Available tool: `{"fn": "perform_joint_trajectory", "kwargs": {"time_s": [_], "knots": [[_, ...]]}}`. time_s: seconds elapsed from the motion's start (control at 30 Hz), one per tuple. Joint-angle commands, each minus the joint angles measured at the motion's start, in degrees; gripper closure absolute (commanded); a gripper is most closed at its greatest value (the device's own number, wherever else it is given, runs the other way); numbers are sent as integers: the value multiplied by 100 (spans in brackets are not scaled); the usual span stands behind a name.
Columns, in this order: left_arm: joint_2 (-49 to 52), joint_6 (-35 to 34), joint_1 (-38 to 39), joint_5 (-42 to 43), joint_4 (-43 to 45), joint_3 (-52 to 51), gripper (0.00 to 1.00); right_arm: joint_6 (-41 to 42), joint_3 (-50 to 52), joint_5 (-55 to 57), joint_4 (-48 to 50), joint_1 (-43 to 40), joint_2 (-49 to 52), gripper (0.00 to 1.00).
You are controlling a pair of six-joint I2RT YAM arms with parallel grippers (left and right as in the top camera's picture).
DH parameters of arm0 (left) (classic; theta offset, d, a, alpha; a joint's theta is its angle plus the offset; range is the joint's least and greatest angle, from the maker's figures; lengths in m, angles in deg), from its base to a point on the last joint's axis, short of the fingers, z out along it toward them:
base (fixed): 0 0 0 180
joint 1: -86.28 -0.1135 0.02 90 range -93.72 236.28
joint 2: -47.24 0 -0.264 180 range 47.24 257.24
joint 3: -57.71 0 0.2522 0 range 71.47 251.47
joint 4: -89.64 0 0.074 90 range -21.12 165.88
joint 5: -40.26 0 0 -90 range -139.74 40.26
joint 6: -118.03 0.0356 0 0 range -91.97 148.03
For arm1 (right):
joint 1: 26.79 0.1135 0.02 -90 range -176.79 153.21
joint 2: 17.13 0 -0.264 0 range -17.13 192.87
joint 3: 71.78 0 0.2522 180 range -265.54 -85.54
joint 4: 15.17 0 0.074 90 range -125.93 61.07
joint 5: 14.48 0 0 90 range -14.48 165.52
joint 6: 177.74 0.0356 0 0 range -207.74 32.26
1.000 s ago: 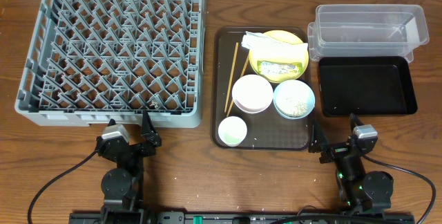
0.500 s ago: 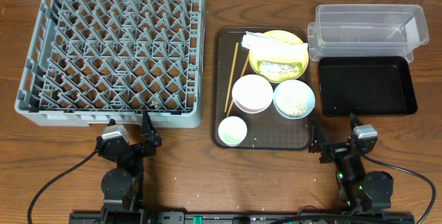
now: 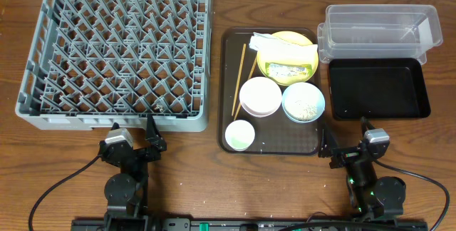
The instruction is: Sort waste into correct bins and load items into the dishwasher
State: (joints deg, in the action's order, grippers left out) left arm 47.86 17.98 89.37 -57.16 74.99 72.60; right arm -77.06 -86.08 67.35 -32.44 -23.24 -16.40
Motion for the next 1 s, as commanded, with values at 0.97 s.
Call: {"fn": "perform_joint_trajectory", "kwargs": {"time_s": [0.97], "knots": [[-57, 116, -13, -50, -251, -90, 12, -33, -518, -601, 11, -11, 31, 1]]}}
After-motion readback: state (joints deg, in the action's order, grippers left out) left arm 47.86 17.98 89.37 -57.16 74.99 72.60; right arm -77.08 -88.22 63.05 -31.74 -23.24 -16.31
